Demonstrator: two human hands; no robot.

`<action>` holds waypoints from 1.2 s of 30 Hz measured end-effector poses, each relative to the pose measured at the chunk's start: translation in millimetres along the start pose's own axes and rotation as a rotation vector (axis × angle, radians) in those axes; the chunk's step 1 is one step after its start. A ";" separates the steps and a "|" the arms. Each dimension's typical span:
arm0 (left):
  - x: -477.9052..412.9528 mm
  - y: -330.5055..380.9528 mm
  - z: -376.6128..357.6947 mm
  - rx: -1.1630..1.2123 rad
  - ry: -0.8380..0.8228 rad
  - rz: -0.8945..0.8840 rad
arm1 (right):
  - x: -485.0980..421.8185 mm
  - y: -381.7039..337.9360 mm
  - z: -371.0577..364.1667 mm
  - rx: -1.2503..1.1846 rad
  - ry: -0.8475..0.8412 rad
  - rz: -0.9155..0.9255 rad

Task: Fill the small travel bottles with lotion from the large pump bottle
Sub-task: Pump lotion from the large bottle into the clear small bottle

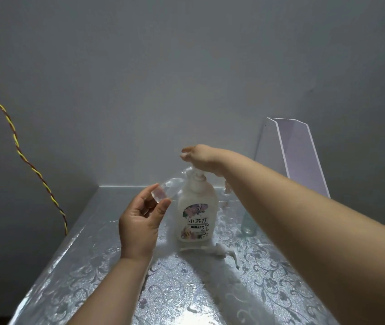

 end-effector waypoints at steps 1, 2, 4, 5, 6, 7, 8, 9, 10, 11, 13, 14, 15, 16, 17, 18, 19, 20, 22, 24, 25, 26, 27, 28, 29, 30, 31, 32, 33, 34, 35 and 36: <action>0.1 0.4 0.2 -0.002 0.003 -0.004 | 1.0 -1.0 1.9 0.016 -0.013 0.005; 0.1 0.6 -0.1 -0.004 0.006 -0.005 | 2.0 -1.5 3.4 0.025 -0.020 0.008; 0.2 1.2 -0.1 0.000 0.008 -0.010 | 1.8 -1.2 4.1 0.030 -0.024 0.007; 0.3 1.0 -0.1 0.004 0.010 -0.012 | 0.4 -0.6 3.4 0.038 -0.024 0.004; 0.4 1.2 -0.3 0.007 0.014 -0.013 | -1.3 -0.5 2.4 0.042 -0.016 0.001; 0.1 0.9 0.0 0.009 0.017 -0.012 | -3.1 -0.1 1.0 0.041 -0.005 0.000; 0.3 1.1 -0.3 0.008 0.019 -0.012 | -4.6 0.4 -0.8 0.033 0.004 -0.001; 0.3 0.6 0.1 0.000 0.020 -0.012 | -7.0 0.9 -3.1 0.029 0.010 0.001; 0.3 0.5 -0.6 -0.005 0.018 -0.014 | -8.2 1.7 -4.2 0.029 0.016 0.001; 0.6 -0.4 0.0 -0.012 0.017 -0.013 | -8.9 2.7 -6.4 0.023 0.019 -0.001; 1.1 -1.5 -0.2 -0.016 0.016 -0.011 | -10.0 4.6 -7.9 0.010 0.020 0.003; 1.1 -2.0 0.1 -0.015 0.016 -0.012 | -10.5 4.8 -7.8 0.005 0.017 0.010; 1.3 -1.9 0.0 -0.017 0.015 -0.011 | -9.6 4.7 -7.5 -0.001 0.016 0.017; 1.3 -1.7 -0.1 -0.023 0.016 -0.014 | -8.1 4.9 -6.5 -0.016 0.013 0.015; 1.2 -0.9 0.1 -0.031 0.016 -0.020 | -6.5 4.5 -5.0 -0.030 0.010 0.020; 1.2 -0.1 0.0 -0.033 0.015 -0.027 | -5.0 3.3 -3.2 -0.031 0.005 0.028; 1.3 0.8 -0.3 -0.028 0.015 -0.030 | -3.1 2.2 -1.9 -0.030 -0.003 0.033; 1.3 1.0 -0.1 -0.022 0.016 -0.034 | -2.1 0.5 -0.8 -0.026 -0.008 0.039; 1.3 1.4 0.4 -0.020 0.017 -0.039 | -1.6 -0.9 2.0 -0.022 0.009 0.047; 1.0 2.4 0.8 -0.029 0.013 -0.041 | -2.8 1.1 3.1 -0.035 0.033 0.034; 0.9 2.3 0.7 -0.029 0.012 -0.040 | -4.4 2.9 2.1 -0.040 0.033 0.027; 0.6 1.5 1.0 -0.027 0.014 -0.039 | -6.1 3.9 1.2 -0.041 0.032 0.021; 0.7 1.2 0.9 -0.024 0.016 -0.036 | -7.6 4.7 -0.2 -0.043 0.036 0.016; 0.8 0.6 1.1 -0.021 0.018 -0.037 | -8.2 5.5 -1.2 -0.054 0.042 0.008; 0.7 0.7 0.9 -0.021 0.018 -0.039 | -8.7 5.7 -2.4 -0.058 0.047 0.005; 0.5 -0.5 1.0 -0.024 0.016 -0.038 | -9.5 5.2 -3.8 -0.058 0.048 0.006; 0.5 -1.5 0.9 -0.029 0.012 -0.033 | -9.3 4.9 -5.5 -0.061 0.044 0.006; 0.6 -3.4 1.3 -0.034 0.010 -0.028 | -9.3 5.1 -7.2 -0.058 0.038 0.008; 0.6 -4.3 1.8 -0.035 0.007 -0.024 | -9.0 4.8 -8.2 -0.042 0.028 0.010; 0.2 -5.4 2.3 -0.034 0.007 -0.024 | -8.1 4.0 -8.6 -0.016 0.018 0.012; 0.4 -5.7 2.6 -0.034 0.008 -0.020 | -6.6 3.3 -8.1 0.006 0.016 0.015; 0.3 -6.0 2.8 -0.035 0.011 -0.019 | -5.2 3.1 -7.0 0.017 0.016 0.015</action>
Point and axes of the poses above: each hand's wrist, its own x-axis away from the middle knuckle, its own z-axis out of the back of the hand, y = z × x, the point moved 7 cm from there along -x, towards the middle knuckle, and after that the axes turned 11 degrees about -y, right-handed, at the moved point
